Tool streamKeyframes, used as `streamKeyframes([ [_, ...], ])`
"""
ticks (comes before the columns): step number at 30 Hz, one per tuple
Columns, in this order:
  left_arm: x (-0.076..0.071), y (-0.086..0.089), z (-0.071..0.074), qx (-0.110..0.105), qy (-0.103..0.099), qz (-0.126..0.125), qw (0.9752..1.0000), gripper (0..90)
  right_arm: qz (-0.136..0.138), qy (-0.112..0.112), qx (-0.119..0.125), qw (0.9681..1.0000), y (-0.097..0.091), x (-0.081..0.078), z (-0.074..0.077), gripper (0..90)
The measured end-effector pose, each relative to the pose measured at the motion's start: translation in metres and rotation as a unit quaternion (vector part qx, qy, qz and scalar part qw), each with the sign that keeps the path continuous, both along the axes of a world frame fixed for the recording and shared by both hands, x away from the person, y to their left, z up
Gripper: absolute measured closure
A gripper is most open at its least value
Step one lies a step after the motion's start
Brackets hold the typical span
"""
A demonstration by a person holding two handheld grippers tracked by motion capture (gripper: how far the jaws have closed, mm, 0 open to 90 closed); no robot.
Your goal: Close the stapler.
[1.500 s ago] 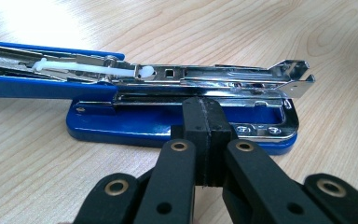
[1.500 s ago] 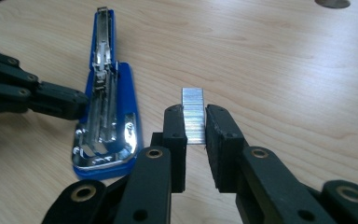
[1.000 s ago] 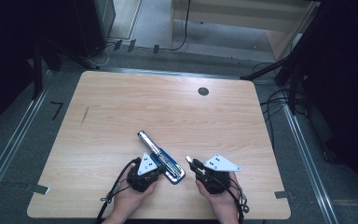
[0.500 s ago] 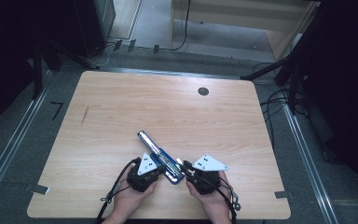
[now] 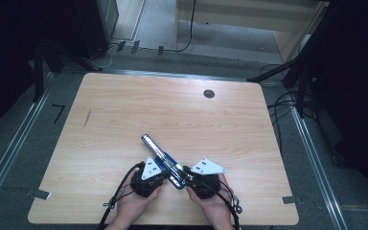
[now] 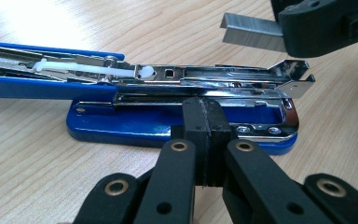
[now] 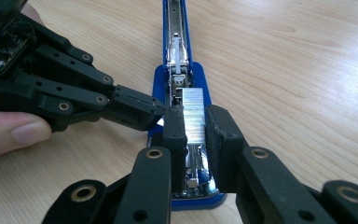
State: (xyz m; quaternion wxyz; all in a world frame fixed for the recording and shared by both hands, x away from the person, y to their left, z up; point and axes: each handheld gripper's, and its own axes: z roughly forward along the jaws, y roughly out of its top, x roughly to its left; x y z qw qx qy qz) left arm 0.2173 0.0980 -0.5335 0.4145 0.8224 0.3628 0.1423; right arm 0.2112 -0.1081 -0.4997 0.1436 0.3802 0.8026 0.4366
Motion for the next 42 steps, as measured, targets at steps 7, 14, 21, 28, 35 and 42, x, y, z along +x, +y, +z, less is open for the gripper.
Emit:
streamKeyframes([
  [7,0.0,0.0,0.0,0.0,0.0,0.0,1.0,90.0,0.007,0.007,-0.013,0.9999,0.007,0.003,0.003,79.8],
  [14,0.0,0.0,0.0,0.0,0.0,0.0,1.0,90.0,0.01,0.024,-0.025,0.9994,0.009,0.009,0.009,79.8],
  [21,0.0,0.0,0.0,0.0,0.0,0.0,1.0,90.0,0.02,0.038,-0.053,0.9977,0.015,0.01,0.012,79.8],
  [28,0.0,0.0,0.0,0.0,-0.001,0.0,1.0,90.0,0.024,0.04,-0.065,0.9968,0.017,0.01,0.01,79.8],
  [35,0.0,0.0,0.0,0.0,0.0,0.0,1.0,90.0,0.027,0.044,-0.07,0.9962,0.016,0.012,0.007,79.8],
  [42,0.0,0.0,0.0,0.001,-0.001,-0.001,1.0,90.0,0.031,0.046,-0.075,0.9956,0.018,0.013,0.005,79.8],
])
